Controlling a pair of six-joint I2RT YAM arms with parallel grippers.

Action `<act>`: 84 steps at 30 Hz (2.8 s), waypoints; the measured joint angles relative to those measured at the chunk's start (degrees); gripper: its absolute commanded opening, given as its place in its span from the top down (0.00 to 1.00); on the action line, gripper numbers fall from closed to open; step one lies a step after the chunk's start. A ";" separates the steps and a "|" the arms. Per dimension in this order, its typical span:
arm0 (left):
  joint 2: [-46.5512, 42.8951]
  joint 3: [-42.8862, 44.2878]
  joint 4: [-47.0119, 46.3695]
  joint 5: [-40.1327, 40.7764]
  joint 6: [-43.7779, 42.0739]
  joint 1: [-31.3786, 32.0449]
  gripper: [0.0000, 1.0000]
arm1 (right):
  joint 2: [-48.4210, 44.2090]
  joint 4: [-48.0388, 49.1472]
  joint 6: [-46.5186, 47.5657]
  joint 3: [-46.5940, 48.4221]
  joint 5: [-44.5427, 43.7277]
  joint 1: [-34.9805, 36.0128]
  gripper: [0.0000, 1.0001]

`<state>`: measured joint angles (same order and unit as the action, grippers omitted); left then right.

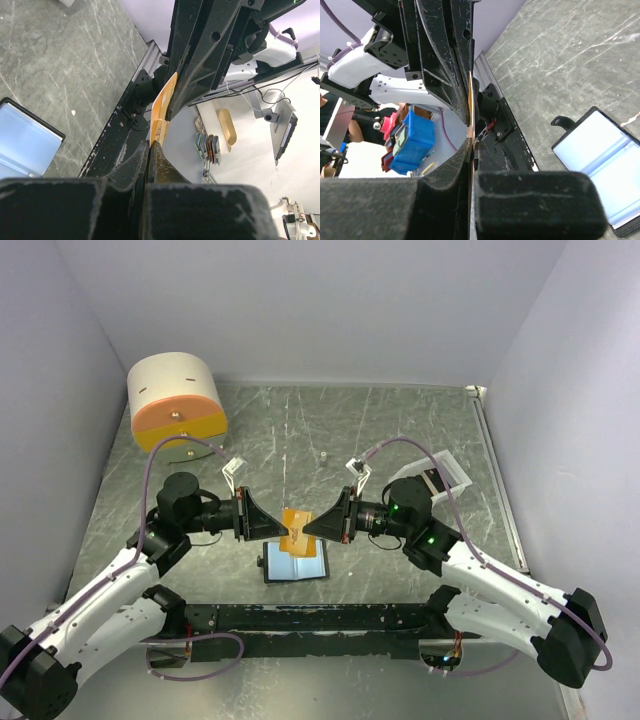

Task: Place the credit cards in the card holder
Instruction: Adjust the credit card, then insert the credit card into the card holder.

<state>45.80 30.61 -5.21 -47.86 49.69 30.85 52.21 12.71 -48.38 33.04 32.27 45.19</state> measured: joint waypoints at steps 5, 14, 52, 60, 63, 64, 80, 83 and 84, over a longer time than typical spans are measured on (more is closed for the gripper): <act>-0.59 0.04 1.81 0.39 -1.05 0.00 0.93 | 0.00 -1.95 1.66 0.28 -0.15 -0.04 1.00; -1.81 0.59 11.87 4.68 -5.88 -0.70 0.93 | -0.59 -8.33 5.46 0.59 -2.01 -3.61 1.00; 20.33 -15.47 -2.62 13.64 10.12 -0.04 0.93 | 28.74 -11.63 6.25 -2.08 -10.88 -3.78 1.00; 26.29 -16.02 -7.30 13.44 10.08 0.00 0.93 | 29.16 -13.40 7.96 -0.57 -12.17 -3.72 1.00; 26.86 -16.02 -8.52 13.27 10.03 0.00 0.93 | 28.94 -13.49 7.98 -0.57 -12.28 -3.72 1.00; 26.86 -16.02 -8.79 13.29 9.94 0.00 0.93 | 28.87 -13.49 8.02 -0.57 -12.28 -3.72 1.00; 27.15 -16.72 -12.61 12.76 9.27 0.00 0.93 | 27.17 -17.14 8.79 0.07 -15.15 -3.72 1.00; 25.99 -17.33 -13.46 12.66 9.25 0.00 0.93 | 27.17 -17.16 8.72 0.07 -15.19 -3.72 1.00; 25.81 -17.33 -13.55 12.66 9.20 0.00 0.93 | 27.17 -17.16 8.63 0.07 -15.19 -3.72 1.00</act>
<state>71.61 13.28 -18.76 -35.20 58.89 30.85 79.37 -4.45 -39.75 33.10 17.08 41.47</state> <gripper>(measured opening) 0.074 0.007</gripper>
